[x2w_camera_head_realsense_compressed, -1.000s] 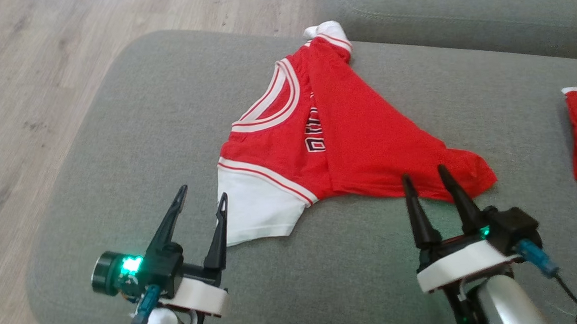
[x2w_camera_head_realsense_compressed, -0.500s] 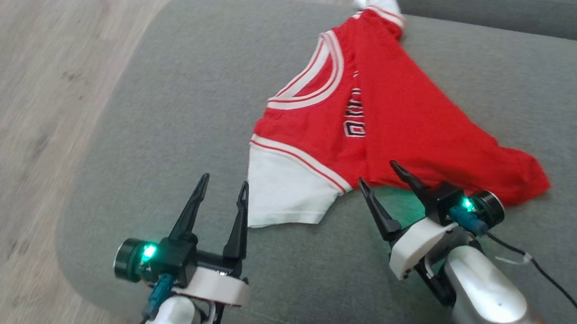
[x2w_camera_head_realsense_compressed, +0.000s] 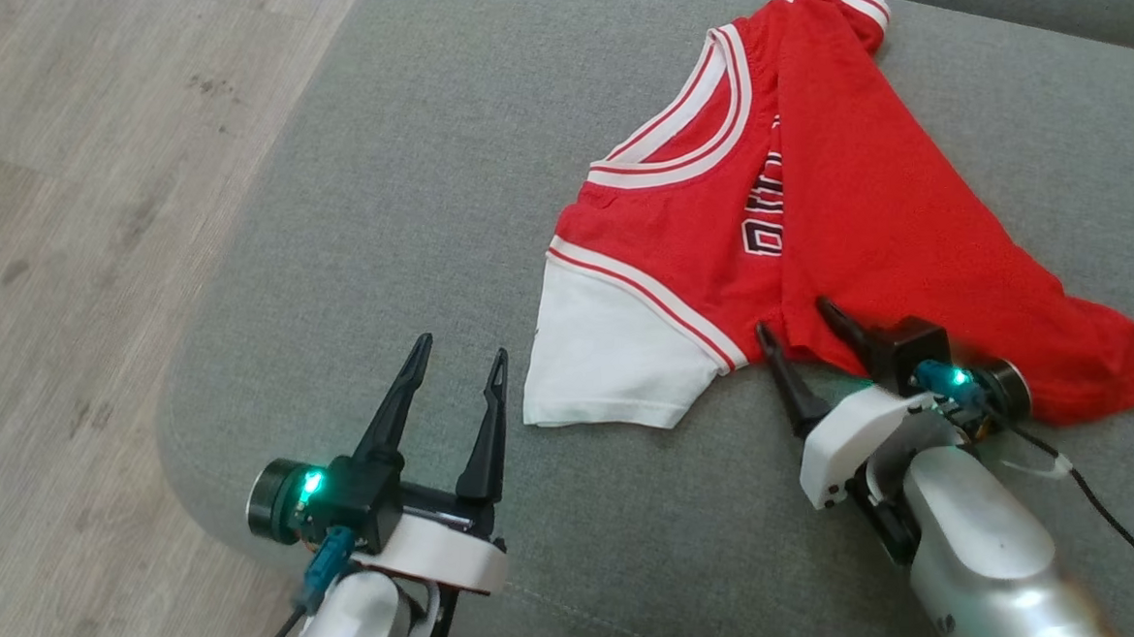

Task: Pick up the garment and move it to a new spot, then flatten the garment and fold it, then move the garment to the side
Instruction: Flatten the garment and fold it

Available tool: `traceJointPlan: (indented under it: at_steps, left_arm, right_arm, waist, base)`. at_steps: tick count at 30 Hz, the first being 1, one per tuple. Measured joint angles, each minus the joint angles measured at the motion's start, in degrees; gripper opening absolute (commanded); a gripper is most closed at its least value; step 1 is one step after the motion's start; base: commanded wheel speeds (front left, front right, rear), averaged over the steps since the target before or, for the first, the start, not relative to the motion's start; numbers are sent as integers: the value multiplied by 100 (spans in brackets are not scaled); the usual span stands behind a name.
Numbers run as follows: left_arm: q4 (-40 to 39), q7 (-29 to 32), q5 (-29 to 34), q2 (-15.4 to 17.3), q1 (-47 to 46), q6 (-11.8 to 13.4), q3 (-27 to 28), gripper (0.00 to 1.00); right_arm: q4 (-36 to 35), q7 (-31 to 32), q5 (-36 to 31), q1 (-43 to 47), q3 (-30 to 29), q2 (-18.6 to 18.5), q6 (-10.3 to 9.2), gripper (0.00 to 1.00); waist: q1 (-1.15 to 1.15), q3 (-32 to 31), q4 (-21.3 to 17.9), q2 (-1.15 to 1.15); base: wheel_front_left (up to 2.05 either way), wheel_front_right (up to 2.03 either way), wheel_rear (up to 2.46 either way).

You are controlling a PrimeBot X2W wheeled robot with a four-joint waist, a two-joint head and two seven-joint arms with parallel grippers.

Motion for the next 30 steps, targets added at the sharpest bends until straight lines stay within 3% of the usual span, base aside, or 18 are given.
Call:
traceJointPlan:
  at_steps: [1,2,3,10,17,26,30]
  left_arm:
    - [20,0,23,-11,0,-19,19,100]
    - [41,0,30,-15,0,-43,35,100]
    - [56,0,64,-20,1,-44,56,100]
    - [100,0,171,-65,15,-143,249,100]
    - [91,0,342,-97,192,-199,422,100]
    - [23,0,408,-171,266,-300,531,100]
    - [7,0,386,-209,229,-349,524,100]
  right_arm:
    - [48,0,2,-47,-11,-1,0,61]
    - [107,-1,2,-98,-16,-2,0,21]
    - [140,-7,4,-133,-19,-3,0,0]
    - [245,-160,293,-152,9,-4,0,0]
    - [-288,-245,412,-149,-205,-47,0,0]
    - [-1475,866,132,-1010,-942,-1168,0,0]
    - [-1625,1534,47,-1498,-1045,-1633,0,0]
  waist:
    - [0,7,13,0]
    - [0,9,21,0]
    - [0,5,23,0]
    - [-1,-130,-71,0]
    - [-1,-369,-362,0]
    - [-1,-352,-521,0]
    - [0,-198,-435,0]
  base:
    - [0,0,0]
    - [0,0,0]
    - [0,0,0]
    - [0,0,0]
    - [0,0,0]
    - [0,0,0]
    - [0,0,0]
